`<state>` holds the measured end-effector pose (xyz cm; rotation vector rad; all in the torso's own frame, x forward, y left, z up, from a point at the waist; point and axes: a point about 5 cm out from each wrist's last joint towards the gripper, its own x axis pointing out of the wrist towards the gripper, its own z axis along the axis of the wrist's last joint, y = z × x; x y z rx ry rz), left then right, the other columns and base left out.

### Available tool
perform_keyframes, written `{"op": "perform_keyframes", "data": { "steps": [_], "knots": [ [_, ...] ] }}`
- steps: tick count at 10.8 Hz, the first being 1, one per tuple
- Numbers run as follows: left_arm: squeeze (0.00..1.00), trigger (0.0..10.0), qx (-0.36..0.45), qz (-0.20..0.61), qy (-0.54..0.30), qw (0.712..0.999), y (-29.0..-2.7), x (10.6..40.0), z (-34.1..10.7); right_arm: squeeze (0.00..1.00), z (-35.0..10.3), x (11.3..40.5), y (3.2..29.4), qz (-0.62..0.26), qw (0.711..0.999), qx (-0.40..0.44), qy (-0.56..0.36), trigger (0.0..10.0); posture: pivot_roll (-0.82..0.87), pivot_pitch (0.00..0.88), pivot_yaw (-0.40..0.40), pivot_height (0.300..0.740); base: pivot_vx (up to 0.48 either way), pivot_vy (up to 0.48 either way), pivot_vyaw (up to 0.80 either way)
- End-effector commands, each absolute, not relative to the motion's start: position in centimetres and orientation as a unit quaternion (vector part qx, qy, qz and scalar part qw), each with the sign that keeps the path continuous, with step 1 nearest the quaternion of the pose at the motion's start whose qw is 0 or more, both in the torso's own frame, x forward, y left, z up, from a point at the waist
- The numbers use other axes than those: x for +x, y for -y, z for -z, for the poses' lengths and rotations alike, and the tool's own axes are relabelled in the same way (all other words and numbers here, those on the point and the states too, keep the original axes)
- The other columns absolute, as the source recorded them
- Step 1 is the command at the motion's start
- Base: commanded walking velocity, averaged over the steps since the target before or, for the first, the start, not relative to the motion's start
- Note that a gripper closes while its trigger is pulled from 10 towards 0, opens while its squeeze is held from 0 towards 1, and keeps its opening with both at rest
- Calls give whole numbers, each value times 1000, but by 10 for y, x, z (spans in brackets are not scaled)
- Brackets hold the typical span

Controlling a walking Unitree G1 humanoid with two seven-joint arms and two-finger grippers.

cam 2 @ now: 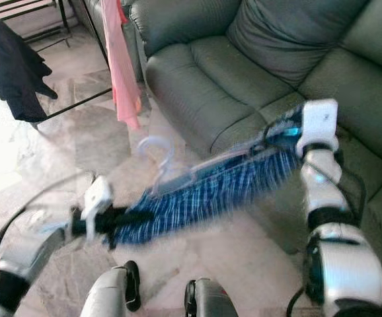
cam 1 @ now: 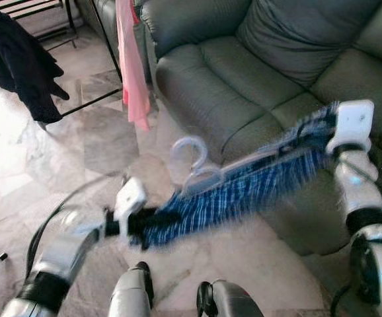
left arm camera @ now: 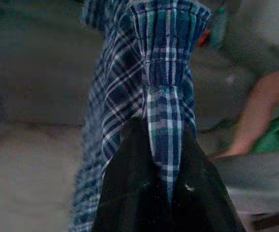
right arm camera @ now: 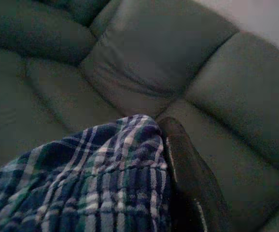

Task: Hang hanger

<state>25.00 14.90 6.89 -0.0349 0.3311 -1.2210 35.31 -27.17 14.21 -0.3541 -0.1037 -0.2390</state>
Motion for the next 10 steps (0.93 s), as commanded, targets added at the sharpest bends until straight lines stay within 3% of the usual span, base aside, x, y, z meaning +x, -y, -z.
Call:
{"op": "perform_keyframes", "data": {
  "steps": [1,2,3,5,6,8,10],
  "knots": [
    [0,0,-16,563,-156,812,-155,251,-72,0,-145,351,280,139,974,-170,56,0,-23,160,-69,740,0,0,0],
    [0,0,70,534,-171,825,-152,261,-60,0,-138,351,274,133,979,-144,51,0,-2,159,-72,740,0,0,0],
    [0,0,136,452,-178,864,-150,277,-50,0,-137,356,259,116,984,-122,52,0,7,161,-66,740,0,0,0],
    [0,0,141,417,-170,882,-134,283,-47,0,-147,367,231,90,989,-90,79,0,-2,167,-67,740,0,0,0],
    [0,0,161,376,-157,899,-120,293,-43,0,-157,375,205,58,992,-59,98,0,-7,165,-75,740,0,0,0],
    [0,0,109,172,-136,969,-129,328,-55,0,-161,378,164,-38,993,-28,110,0,-2,146,-78,740,0,0,0],
    [0,0,52,35,-115,991,-150,344,-69,0,-147,371,140,-143,985,-63,76,0,-12,138,-72,740,0,0,0]
  ]
}}
